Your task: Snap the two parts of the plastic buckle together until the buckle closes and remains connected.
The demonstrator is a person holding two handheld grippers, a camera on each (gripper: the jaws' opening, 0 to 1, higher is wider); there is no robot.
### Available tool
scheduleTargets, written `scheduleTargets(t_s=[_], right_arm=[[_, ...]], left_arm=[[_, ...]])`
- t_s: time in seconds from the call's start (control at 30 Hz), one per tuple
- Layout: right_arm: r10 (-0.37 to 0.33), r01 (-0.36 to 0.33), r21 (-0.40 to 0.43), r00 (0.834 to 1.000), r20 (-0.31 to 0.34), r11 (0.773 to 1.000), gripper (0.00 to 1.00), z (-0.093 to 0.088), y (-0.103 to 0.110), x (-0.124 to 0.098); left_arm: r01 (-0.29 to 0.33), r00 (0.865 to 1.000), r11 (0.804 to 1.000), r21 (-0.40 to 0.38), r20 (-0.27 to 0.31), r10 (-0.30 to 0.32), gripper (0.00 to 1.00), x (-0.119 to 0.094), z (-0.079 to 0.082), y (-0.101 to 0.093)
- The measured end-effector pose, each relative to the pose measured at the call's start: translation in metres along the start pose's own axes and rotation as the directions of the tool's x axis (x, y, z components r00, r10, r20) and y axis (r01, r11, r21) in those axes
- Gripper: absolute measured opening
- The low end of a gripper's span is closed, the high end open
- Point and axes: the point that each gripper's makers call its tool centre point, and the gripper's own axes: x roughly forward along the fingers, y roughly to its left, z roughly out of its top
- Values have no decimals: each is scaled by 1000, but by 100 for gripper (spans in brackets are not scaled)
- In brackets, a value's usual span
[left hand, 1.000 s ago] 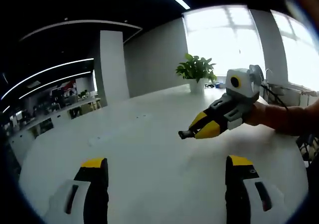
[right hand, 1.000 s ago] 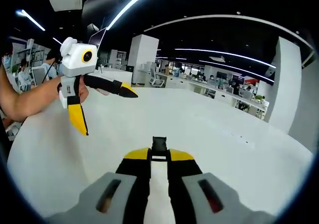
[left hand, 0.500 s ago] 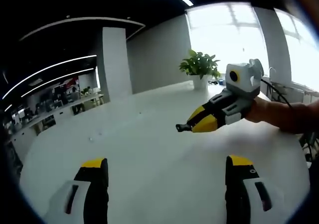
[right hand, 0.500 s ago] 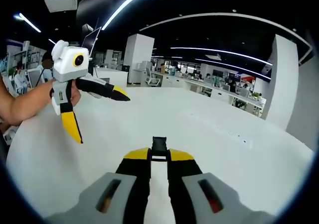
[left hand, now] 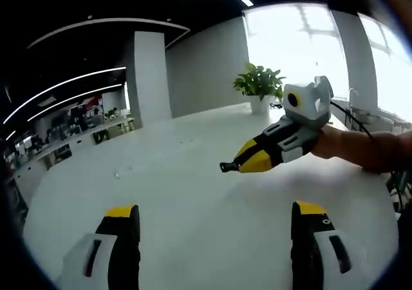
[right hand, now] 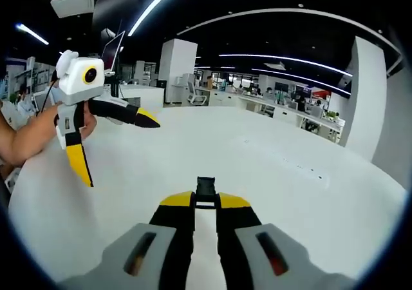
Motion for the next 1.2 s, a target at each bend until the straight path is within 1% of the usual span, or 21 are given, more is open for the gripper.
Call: scheduleTargets(t_s=[0.2, 0.53, 0.73, 1.0, 1.2], right_arm=[[-6, 6, 0, 1000, -9, 1000, 10, 0, -5, 2], [-4, 4, 7, 1000, -15, 1000, 10, -2, -6, 7], [-12, 12, 10, 1000, -14, 1000, 10, 1, -11, 11], [-9, 9, 10, 1000, -22, 1000, 10, -1, -10, 15], [-14, 14, 10, 999, -28, 1000, 10, -1, -20, 21]], left_arm=[[1, 1000, 1000, 0, 2, -1, 99, 0, 1, 0], [0, 1000, 1000, -1, 1, 0, 99, 0, 0, 0], [2, 1000, 1000, -4, 0, -2, 99, -1, -1, 0], [1, 1000, 1000, 1, -2, -1, 99, 0, -1, 0], [3, 1000, 1000, -1, -4, -3, 99, 0, -2, 0]])
